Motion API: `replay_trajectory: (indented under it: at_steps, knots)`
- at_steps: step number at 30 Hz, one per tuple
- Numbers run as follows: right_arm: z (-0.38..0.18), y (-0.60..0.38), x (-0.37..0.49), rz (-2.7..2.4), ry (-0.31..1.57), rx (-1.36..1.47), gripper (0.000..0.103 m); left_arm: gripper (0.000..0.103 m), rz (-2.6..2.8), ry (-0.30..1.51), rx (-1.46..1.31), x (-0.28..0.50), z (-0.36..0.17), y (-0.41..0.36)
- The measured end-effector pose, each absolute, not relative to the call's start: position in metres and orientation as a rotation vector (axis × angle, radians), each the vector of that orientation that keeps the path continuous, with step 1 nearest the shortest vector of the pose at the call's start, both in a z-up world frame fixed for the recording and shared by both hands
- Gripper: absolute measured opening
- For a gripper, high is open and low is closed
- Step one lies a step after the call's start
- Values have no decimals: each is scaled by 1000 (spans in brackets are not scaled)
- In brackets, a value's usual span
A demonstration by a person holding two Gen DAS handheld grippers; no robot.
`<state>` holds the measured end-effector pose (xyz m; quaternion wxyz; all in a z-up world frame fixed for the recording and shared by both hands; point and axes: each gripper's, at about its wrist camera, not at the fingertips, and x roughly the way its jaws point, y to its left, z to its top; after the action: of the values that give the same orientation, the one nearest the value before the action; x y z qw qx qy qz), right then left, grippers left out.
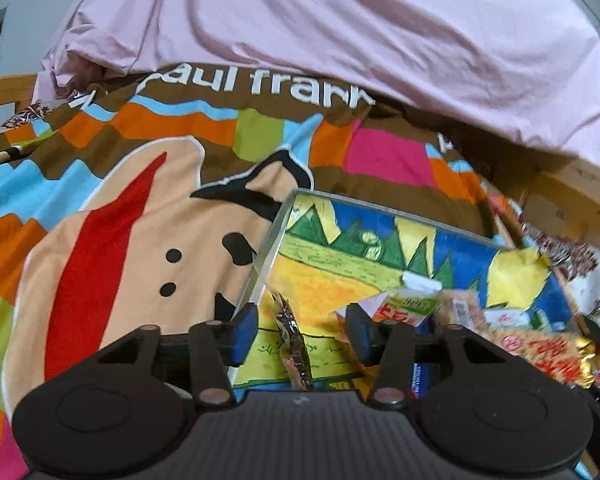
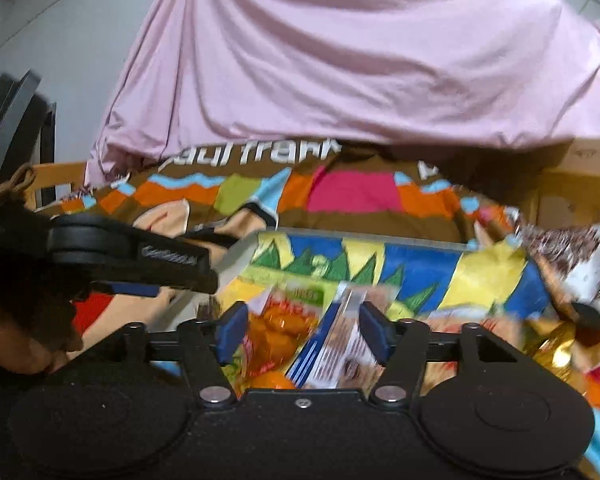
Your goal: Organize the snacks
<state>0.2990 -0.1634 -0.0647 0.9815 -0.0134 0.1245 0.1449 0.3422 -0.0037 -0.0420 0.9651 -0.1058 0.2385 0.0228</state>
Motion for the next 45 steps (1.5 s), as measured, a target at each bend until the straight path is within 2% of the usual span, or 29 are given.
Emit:
replay_trajectory:
  at_steps: [4, 5, 8, 12, 23, 45]
  knots:
    - [-42, -174, 285, 266, 218, -18, 89, 66, 41, 436, -240, 324, -24, 5]
    - [-35, -177, 281, 258, 206, -17, 94, 72, 42, 422, -244, 319, -19, 6]
    - [-15, -184, 265, 253, 171, -15, 101, 85, 52, 383, -249, 300, -1, 8]
    - [10, -195, 237, 241, 125, -17, 102, 102, 63, 324, -236, 268, 21, 6]
    - [45, -234, 156, 195, 93, 44, 102, 102, 74, 253, -204, 173, 51, -11]
    - [36, -245, 44, 174, 121, 22, 102, 103, 124, 220, -166, 37, 43, -13]
